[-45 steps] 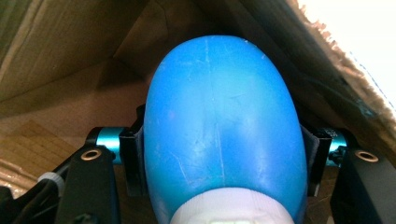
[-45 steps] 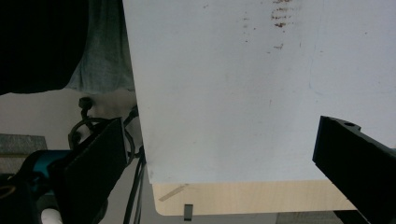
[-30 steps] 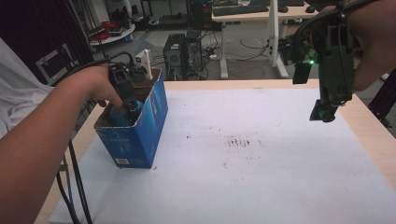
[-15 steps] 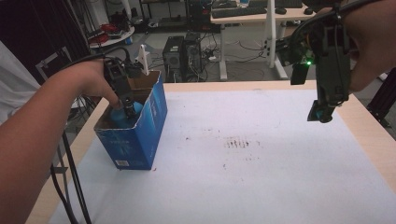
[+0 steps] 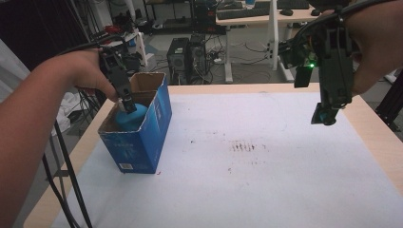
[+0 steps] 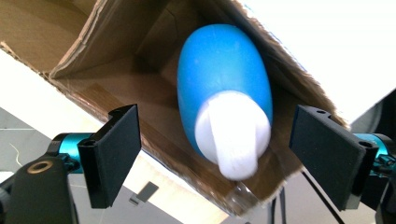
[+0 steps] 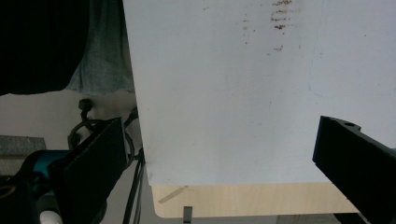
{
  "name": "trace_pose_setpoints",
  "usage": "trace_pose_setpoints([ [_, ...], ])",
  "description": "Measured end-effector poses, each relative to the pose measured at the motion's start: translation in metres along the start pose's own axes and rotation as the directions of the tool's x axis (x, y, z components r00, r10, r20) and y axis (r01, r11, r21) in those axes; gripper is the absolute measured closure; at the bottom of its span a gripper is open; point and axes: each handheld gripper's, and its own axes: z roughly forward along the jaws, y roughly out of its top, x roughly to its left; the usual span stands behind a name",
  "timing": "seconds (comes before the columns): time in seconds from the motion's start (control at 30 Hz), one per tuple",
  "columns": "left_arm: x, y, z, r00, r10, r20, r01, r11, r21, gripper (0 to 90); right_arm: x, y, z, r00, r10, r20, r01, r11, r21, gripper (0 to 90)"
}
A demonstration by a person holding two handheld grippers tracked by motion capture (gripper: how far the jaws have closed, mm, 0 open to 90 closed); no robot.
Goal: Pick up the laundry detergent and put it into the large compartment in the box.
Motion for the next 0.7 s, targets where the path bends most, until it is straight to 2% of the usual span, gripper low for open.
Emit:
trace_pose_setpoints([
  [0.3, -0.008, 0.001, -0.020, 0.9996, 0.029, -0.005, -0.029, 0.9994, -0.020, 10.0, -0.002, 0.001, 0.001, 1.0000, 0.001, -0.006, -0.001, 1.000, 0.003, 2.2],
  [0.43, -0.016, 0.004, -0.031, 0.9976, 0.068, 0.013, -0.068, 0.9972, -0.030, 8.9, -0.003, 0.001, 0.001, 1.0000, 0.002, -0.006, -0.002, 1.000, -0.001, 2.2],
  [0.7, -0.029, 0.013, -0.046, 0.9906, 0.136, 0.011, -0.136, 0.9901, -0.037, 6.5, -0.006, 0.001, 0.002, 1.0000, -0.001, -0.008, 0.001, 1.000, -0.003, 2.2],
])
